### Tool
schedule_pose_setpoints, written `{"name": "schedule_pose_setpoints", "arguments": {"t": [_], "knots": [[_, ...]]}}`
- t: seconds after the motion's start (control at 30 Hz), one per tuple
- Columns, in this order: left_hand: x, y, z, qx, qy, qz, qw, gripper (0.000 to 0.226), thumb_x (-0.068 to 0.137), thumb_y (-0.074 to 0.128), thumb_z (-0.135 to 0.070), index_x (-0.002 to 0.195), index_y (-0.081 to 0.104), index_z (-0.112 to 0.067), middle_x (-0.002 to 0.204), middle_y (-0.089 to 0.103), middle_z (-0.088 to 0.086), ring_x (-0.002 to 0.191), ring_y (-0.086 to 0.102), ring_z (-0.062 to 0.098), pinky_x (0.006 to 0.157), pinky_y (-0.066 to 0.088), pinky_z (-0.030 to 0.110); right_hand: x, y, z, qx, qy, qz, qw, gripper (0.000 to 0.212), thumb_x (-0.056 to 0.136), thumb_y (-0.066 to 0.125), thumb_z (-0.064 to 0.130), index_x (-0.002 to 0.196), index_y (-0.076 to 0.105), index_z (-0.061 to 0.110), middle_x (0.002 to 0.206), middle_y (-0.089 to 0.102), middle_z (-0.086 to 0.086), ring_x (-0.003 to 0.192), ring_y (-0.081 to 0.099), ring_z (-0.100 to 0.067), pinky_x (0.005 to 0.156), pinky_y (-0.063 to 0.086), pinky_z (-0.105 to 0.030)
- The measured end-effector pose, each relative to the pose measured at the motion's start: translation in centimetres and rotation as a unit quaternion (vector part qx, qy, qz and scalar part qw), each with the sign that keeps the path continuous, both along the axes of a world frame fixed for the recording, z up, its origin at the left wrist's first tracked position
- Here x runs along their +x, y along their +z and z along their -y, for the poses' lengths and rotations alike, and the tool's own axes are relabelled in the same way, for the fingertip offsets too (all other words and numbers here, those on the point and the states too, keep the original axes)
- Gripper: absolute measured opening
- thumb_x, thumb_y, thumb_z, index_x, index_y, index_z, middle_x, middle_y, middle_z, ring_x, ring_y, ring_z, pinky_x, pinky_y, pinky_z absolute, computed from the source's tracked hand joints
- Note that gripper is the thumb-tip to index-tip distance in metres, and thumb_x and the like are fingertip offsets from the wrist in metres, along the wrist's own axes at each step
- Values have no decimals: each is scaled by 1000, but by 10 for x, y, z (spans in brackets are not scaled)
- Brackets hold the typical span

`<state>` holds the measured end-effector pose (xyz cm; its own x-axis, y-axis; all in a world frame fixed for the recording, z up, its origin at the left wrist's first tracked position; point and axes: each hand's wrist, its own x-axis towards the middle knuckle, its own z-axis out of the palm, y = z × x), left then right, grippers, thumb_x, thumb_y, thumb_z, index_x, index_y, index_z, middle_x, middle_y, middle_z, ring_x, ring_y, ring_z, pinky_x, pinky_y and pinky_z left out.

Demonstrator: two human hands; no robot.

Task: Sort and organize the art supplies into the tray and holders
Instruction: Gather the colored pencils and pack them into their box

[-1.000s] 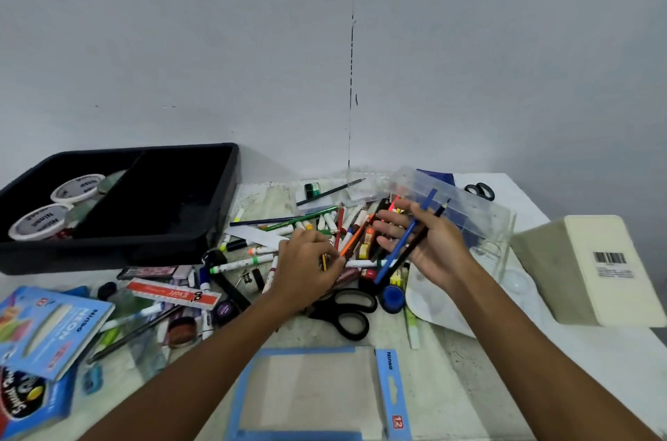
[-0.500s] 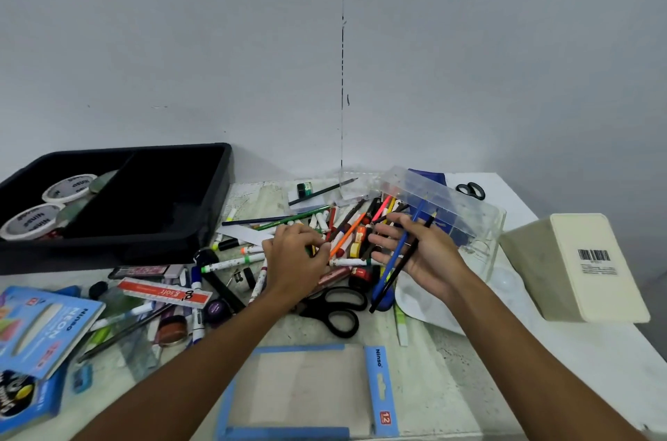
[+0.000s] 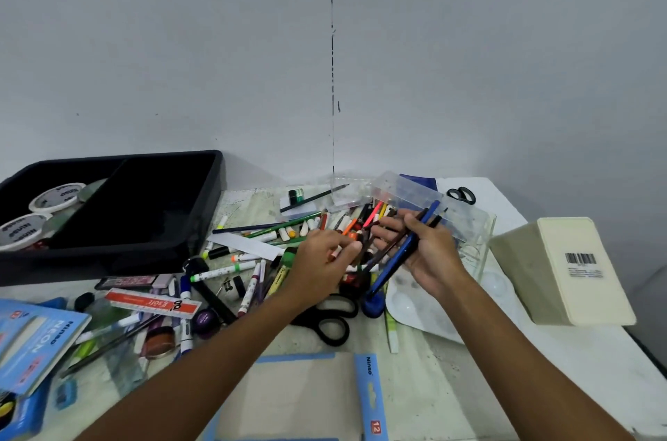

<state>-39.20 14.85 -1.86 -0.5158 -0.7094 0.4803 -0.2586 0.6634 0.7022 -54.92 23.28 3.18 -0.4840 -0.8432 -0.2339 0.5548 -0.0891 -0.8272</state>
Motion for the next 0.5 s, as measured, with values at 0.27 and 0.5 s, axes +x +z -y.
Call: {"name": "schedule_pose_setpoints", "arguments": {"t": [0.27,0.5], "knots": [[-67,11,39,12,103,233,967,27,89,59,-41,101,74,-21,102,67,3,103,54,25,88,47,42,-35,-1,-26,44,-17,-21,999,24,102,41,9,119,52,-4,97,70,-25,85,71,-38,67,61,-44],[-79,12,33,16,176,256,950,20,91,59,-25,78,73,-20,77,62,-5,93,55,20,80,27,36,-41,-6,-29,59,-6,-44,997,24,102,42,10,120,53,-1,96,71,-23,88,71,-37,72,60,-47]]}}
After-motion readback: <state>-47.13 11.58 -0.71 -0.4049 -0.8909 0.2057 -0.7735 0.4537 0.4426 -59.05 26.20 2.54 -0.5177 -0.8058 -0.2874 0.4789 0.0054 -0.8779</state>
